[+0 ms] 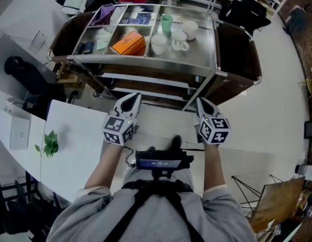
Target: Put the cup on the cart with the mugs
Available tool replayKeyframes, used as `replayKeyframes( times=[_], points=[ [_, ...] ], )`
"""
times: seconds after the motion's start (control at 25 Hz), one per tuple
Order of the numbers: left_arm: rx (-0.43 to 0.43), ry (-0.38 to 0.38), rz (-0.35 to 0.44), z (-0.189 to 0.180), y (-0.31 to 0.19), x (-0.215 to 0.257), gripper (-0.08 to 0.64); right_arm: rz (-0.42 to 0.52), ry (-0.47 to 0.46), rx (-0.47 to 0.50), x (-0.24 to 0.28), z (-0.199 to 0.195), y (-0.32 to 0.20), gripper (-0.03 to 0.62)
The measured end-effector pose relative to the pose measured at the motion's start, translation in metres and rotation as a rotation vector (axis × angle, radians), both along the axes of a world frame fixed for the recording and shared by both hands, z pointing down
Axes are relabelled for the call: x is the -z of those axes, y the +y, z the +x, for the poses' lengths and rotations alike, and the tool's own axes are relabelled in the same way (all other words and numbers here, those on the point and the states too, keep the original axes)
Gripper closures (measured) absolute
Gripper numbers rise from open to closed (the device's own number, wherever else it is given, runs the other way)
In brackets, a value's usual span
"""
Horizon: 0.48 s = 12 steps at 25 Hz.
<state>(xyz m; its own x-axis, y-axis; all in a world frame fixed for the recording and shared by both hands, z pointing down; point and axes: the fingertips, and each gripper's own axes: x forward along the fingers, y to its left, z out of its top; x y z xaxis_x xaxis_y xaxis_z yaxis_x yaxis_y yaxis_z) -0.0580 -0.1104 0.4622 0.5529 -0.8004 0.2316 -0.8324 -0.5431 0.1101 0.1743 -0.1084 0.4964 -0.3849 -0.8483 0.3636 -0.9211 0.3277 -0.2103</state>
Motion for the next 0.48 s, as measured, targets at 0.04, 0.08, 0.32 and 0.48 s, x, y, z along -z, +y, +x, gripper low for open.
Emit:
replayKeyframes(
  times=[0.04,0.08,0.32,0.48],
  points=[
    [0.002,0.003,0.002,-0.002,0.003,0.000,0.563,-0.002,-0.001,-0.007,-0.002,0.001,0.004,0.595],
    [0.004,0.008,0.004,-0.004,0.006,0.000,0.563,-0.003,0.004,-0.012,-0.004,0.002,0.008,0.595],
    [0.009,0.022,0.005,-0.016,0.024,-0.004,0.563,-0.012,0.027,-0.028,-0.012,-0.001,0.027,0.595],
    [-0.003,0.021,0.008,-0.020,0.033,-0.007,0.565,-0.011,0.032,-0.038,-0.015,-0.003,0.038,0.595]
  ],
)
